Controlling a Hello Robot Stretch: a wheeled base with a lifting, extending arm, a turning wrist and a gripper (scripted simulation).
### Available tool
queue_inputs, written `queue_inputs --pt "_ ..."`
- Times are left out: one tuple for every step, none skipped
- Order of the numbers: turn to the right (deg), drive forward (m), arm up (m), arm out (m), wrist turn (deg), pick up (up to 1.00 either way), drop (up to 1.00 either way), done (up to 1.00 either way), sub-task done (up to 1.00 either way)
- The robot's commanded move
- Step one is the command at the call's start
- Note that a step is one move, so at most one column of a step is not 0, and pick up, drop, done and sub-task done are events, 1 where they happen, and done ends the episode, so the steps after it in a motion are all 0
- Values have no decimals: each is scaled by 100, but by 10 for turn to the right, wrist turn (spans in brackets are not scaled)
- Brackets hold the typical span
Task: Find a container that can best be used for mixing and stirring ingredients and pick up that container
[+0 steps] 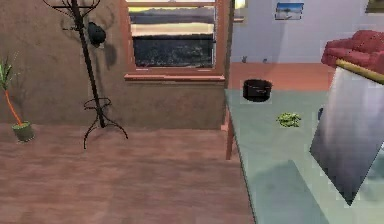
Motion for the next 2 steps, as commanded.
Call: queue_inputs --pt "0 95 0 0 0 0 0 0 0" --pt "-120 0 0 0 0 0 0 0 0"
